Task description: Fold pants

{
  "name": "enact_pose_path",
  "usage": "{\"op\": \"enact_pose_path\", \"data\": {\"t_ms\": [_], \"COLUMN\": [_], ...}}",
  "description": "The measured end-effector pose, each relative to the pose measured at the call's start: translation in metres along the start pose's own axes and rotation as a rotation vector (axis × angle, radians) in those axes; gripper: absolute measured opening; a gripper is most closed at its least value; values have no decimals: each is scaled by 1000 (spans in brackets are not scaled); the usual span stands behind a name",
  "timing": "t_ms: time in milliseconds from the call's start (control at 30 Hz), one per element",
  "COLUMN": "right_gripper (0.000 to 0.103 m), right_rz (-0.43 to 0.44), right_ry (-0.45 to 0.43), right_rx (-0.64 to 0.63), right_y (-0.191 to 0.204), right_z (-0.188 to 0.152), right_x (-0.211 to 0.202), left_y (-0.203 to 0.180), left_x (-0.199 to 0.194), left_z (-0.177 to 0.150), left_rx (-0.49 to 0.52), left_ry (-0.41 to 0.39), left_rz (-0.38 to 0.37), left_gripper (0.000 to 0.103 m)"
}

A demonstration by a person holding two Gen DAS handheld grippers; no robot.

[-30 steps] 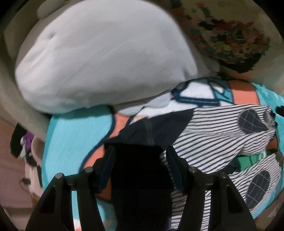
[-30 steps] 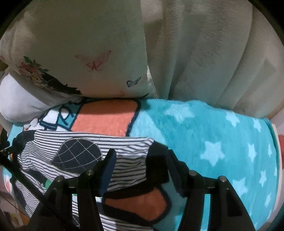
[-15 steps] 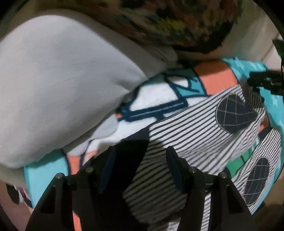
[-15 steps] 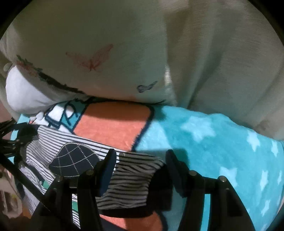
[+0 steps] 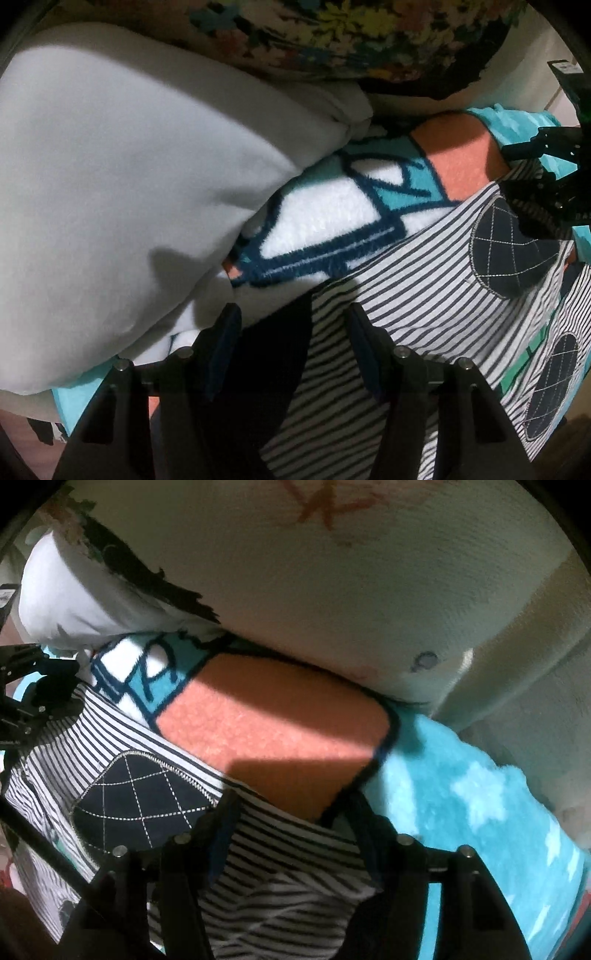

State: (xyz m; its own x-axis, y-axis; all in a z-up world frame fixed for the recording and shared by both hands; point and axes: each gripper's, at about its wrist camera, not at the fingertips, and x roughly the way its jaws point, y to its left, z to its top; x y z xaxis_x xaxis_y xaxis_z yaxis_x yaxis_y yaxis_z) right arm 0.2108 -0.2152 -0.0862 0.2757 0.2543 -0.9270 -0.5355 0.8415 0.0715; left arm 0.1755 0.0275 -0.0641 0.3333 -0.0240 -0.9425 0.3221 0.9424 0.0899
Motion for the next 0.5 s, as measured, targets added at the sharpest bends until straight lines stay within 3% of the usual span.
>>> {"op": "enact_pose_path", "data": {"t_ms": [100,167,233,267,300,333,500], "right_gripper": [61,49,29,23,11,7,5], "right_rz": [21,54,86,94,113,141,170], "right_ry": [0,2,10,16,22,29,10], "right_rx": [9,21,25,25,34,61,132], "right_y": [-2,-3,-3,-3,-4,-7,-17], "right_z": [-3,-6,-8,-9,-8,-8,-11], "right_x": [-2,-6,-8,-9,-9,-10,-19], "left_y": [9,7,8,4,0,-2,-2], "left_x": [1,1,-1,-1,-1,-1,-14], "left_z": [3,5,8,9,10,11,10], "left_rx": [-5,-13,-3,9,20,26,3], "left_ry": [15,19,22,24,24,23,-1], "left_rz": [-14,-61,-80,-73,-62,-54,-40], "left_gripper": [59,43,11,8,7,7,6]}}
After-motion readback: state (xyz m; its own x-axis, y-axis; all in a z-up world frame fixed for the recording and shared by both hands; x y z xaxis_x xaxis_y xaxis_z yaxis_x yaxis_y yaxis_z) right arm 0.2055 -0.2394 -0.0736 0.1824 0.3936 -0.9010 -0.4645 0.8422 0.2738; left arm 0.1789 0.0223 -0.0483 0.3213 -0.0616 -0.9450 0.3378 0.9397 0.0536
